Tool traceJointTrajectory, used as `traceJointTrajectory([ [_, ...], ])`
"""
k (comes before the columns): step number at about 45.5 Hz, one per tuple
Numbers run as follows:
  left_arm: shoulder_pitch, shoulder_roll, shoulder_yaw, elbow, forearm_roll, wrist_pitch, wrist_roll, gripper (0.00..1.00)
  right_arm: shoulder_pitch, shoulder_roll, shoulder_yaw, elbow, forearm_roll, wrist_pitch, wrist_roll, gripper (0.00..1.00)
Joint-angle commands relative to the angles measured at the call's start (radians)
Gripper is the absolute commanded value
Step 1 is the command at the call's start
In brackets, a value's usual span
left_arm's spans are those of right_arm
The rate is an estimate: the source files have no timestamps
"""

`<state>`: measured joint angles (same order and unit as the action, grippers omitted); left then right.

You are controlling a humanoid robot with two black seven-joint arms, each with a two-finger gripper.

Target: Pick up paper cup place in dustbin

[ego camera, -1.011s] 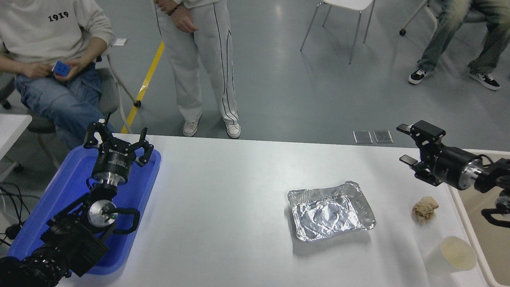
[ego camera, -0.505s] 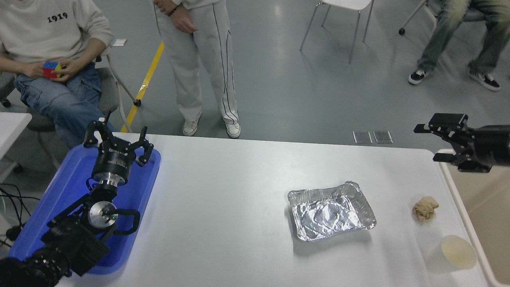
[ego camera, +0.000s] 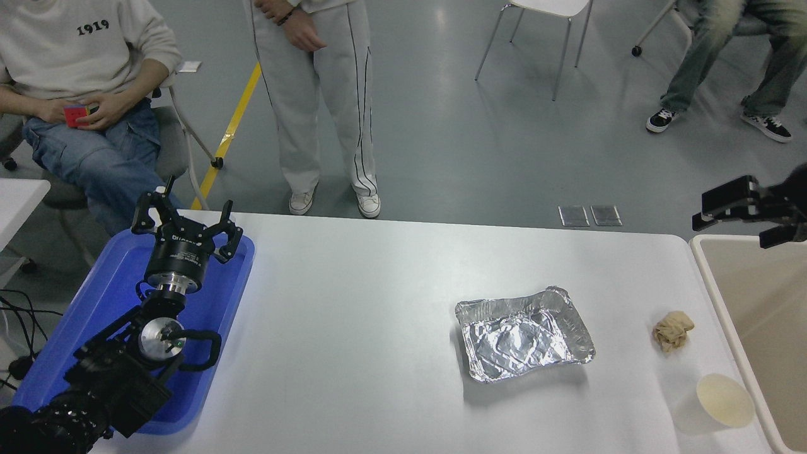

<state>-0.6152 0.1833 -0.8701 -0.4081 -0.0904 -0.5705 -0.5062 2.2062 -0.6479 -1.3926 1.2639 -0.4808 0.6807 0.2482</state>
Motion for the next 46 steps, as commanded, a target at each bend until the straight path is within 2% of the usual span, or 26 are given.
traceJointTrajectory([
  [1,0.0,0.001,0.0,0.0,0.0,0.0,0.0,1.0,0.113,0.08,-0.028,0.009,-0.097,0.105,-0.043,1.0],
  [12,0.0,0.001,0.0,0.0,0.0,0.0,0.0,1.0,0.165,0.093,-0.048,0.017,-0.176,0.105,-0.064,1.0],
  [26,0.0,0.001,-0.001,0.0,0.0,0.0,0.0,1.0,0.158,0.071,-0.126,0.011,-0.18,0.105,-0.064,1.0],
  [46,0.0,0.001,0.0,0.0,0.0,0.0,0.0,1.0,0.04,-0.047,-0.186,-0.02,-0.179,0.105,-0.064,1.0],
])
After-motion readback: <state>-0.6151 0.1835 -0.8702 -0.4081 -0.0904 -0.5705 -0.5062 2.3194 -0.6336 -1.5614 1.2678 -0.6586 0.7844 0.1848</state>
